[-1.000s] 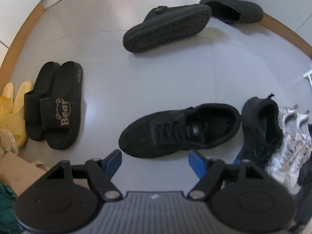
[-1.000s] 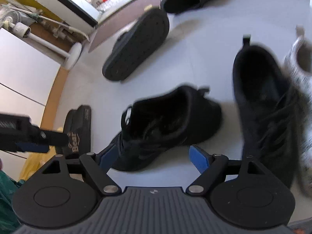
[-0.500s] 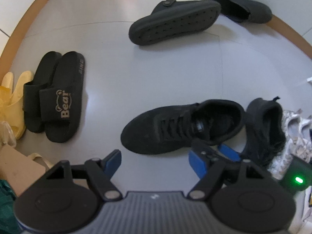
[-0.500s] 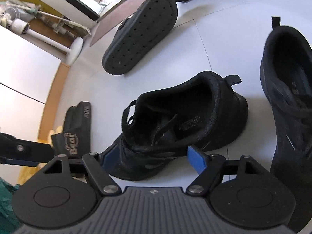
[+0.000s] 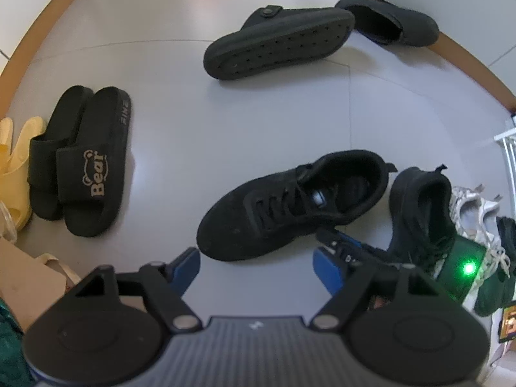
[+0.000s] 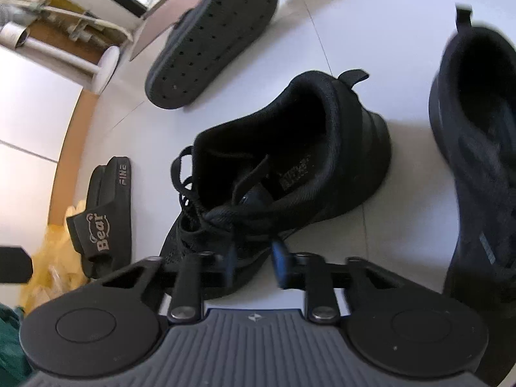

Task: Organize scattered shoes
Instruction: 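Lower the right tool onto the black sneaker's collar and close it, then lift and turn the black sneaker with the right tool, aligning it beside its mate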

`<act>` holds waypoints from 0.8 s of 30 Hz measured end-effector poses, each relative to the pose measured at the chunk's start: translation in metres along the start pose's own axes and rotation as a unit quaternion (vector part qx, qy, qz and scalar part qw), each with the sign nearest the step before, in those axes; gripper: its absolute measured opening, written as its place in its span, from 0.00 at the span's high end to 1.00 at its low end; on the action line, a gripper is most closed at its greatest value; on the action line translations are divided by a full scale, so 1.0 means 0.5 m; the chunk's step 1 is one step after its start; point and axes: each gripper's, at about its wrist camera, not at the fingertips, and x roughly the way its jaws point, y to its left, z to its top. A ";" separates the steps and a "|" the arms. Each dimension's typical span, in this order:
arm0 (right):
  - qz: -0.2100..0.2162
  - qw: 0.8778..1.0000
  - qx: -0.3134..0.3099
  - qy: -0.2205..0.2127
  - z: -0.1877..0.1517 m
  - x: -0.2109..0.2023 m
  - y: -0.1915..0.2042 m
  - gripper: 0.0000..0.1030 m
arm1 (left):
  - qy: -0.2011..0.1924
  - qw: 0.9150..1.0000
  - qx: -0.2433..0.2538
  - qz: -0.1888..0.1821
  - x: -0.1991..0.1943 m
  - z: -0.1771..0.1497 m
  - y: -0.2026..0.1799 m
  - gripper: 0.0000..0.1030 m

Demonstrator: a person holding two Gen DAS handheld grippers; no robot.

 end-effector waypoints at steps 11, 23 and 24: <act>-0.008 0.999 0.043 -0.018 0.016 -0.042 -0.048 0.54 | -0.025 0.999 0.019 -0.015 -0.030 0.002 -0.031 0.24; -0.004 0.997 0.071 -0.024 0.006 -0.026 -0.017 0.16 | -0.008 0.999 0.027 0.020 -0.002 -0.007 -0.025 0.21; -0.003 0.997 0.069 -0.024 0.008 -0.017 -0.010 0.16 | -0.007 0.999 0.027 0.023 0.000 -0.007 -0.025 0.21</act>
